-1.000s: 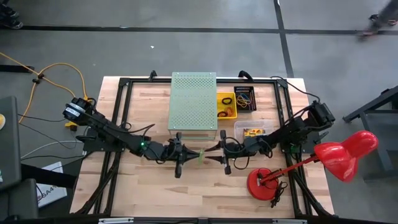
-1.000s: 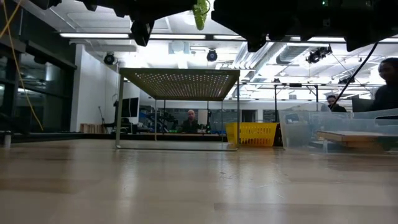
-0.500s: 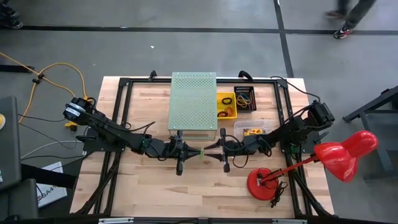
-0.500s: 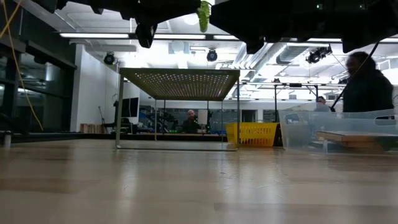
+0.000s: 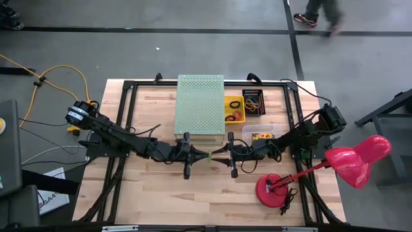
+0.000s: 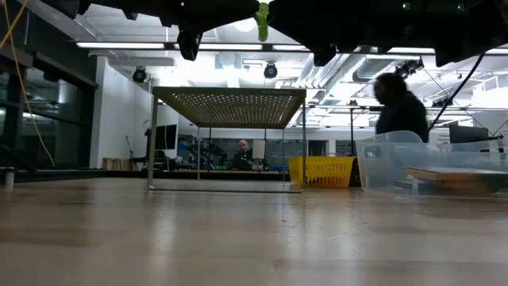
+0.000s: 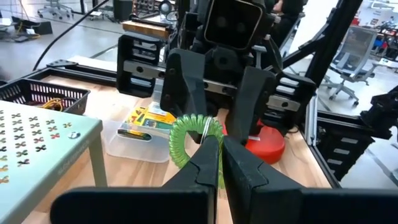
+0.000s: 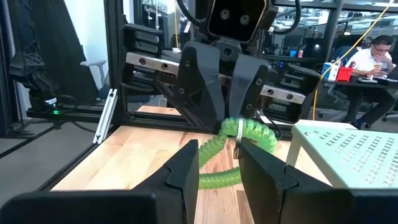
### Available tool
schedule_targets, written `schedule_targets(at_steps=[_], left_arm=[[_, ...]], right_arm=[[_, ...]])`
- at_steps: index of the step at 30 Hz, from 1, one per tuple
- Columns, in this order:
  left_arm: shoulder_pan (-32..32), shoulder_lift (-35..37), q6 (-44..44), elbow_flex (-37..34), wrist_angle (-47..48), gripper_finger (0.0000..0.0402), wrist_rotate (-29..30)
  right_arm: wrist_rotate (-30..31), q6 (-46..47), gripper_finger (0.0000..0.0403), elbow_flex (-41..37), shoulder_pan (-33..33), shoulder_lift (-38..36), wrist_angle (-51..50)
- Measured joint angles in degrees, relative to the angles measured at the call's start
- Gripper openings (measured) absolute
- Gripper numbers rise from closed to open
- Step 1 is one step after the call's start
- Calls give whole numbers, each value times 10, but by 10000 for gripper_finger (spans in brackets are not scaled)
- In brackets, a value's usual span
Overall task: Pick & Place Office Desk Supplies
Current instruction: Put the green spring keychain into the yellow bin
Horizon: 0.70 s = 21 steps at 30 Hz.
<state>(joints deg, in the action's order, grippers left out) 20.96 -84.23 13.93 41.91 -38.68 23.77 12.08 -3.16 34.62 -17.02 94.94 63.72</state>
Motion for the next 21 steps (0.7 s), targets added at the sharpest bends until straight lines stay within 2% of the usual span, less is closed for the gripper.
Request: schedule_targets(at_steps=[21], left_arm=[[-2,0,-1,0,-4,5,0]], right_arm=[[0,1,100,15,13,0,-24]])
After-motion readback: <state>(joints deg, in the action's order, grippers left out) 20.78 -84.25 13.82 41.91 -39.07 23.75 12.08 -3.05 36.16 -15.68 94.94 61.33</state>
